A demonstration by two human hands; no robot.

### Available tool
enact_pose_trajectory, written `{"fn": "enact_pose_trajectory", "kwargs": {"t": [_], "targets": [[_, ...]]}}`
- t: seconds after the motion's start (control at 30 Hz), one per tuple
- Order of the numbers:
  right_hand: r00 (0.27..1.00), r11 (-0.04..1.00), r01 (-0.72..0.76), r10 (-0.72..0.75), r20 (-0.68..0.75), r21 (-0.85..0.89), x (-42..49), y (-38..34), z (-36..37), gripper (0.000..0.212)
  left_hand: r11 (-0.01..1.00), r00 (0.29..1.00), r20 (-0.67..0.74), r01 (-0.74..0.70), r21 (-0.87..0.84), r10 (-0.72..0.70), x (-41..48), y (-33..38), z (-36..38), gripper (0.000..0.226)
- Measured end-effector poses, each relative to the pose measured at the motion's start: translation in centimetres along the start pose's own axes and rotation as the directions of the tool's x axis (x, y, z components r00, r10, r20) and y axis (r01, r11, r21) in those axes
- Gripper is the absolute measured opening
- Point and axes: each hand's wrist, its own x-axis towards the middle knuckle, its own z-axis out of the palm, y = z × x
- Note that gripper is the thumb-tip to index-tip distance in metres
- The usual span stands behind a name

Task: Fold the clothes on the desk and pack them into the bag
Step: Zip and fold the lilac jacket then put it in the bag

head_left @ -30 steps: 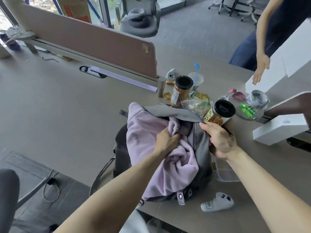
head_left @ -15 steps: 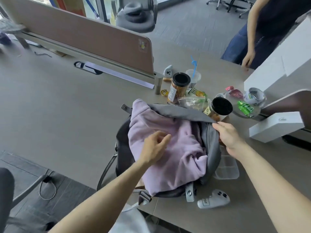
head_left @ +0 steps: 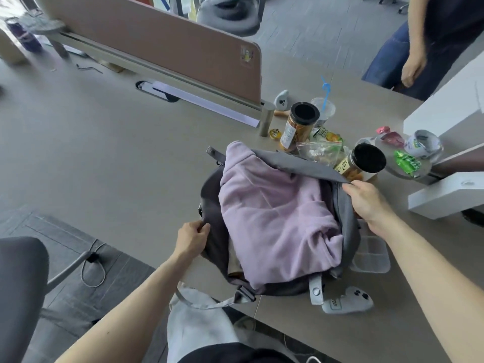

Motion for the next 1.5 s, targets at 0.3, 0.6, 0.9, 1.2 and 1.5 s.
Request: {"fn": "enact_pose_trajectory", "kwargs": {"t": [0.3, 0.6, 0.9, 1.2, 1.5], "targets": [[0.997, 0.999, -0.043, 0.042, -0.060, -0.017, -1.7, -1.8, 1.1, 0.034, 0.957, 0.961, -0.098, -0.267, -0.110, 0.257, 1.7, 8.0, -6.0, 0.039], [0.968, 0.994, 0.027, 0.000, -0.252, 0.102, -4.8, -1.9, 3.1, 0.038, 0.873, 0.862, -0.150, -0.486, 0.026, 0.484, 3.0, 13.6, -14.6, 0.040], [0.928, 0.985, -0.091, 0.137, -0.346, 0.147, -5.1, -1.1, 5.2, 0.031, 0.886, 0.881, -0.090, -0.462, 0.049, 0.464, 9.0, 13.6, -17.9, 0.039], [0.980, 0.934, 0.120, -0.165, -0.109, -0.336, -6.3, -7.2, 8.3, 0.024, 0.880, 0.895, 0.102, -0.445, 0.166, 0.434, 9.4, 12.3, -15.2, 0.044], [0.930, 0.877, 0.222, -0.059, 0.363, -0.426, -4.5, -14.5, 25.1, 0.088, 0.917, 0.900, 0.177, -0.393, -0.071, 0.399, 10.7, 12.5, -17.4, 0.030]]}}
